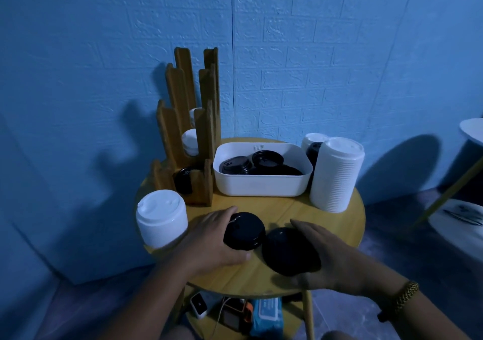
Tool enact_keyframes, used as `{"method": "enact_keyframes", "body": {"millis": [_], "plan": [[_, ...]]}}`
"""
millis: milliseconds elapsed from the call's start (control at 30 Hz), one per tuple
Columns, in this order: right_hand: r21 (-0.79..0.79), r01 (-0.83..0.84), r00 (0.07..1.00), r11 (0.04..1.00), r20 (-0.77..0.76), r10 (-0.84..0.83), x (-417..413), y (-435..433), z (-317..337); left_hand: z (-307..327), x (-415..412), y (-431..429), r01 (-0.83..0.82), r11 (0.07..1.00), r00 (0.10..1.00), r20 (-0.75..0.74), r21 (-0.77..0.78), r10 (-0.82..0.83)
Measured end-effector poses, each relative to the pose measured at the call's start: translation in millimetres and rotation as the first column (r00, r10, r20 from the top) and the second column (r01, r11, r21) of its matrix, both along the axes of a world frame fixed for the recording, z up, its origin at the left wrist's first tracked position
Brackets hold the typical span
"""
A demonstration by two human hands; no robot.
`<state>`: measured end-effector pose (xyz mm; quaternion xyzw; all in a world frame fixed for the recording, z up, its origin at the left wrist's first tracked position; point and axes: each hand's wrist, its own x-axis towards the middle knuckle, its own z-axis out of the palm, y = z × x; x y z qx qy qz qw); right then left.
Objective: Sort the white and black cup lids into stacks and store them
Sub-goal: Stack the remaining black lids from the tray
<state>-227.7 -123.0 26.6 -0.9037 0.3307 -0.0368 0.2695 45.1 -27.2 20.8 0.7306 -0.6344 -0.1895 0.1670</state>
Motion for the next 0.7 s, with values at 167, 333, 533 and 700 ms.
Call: {"method": "enact_keyframes", "body": {"millis": [167,333,533,700], "plan": [[-0.020,0.108,0.986,0.994,0.130,-0.104,12,8,-6,-7,1,3,-0.045,0.997,0.998,-0.049,-0.064,0.042],[0.053,0.257,0.889,0.965,0.380,-0.257,25,3,1,-9,1,2,-0.030,0.998,0.992,-0.120,-0.046,0.024],[-0.053,0.061,0.953,0.997,0.299,-0.042,71,2,-3,-10,1,1,-0.034,0.999,0.992,-0.125,-0.022,0.031],[-0.049,-0.018,0.971,0.999,0.236,0.029,82,-5,-7,-9,3,0,-0.001,1.000,0.996,-0.088,-0.006,0.001]]}}
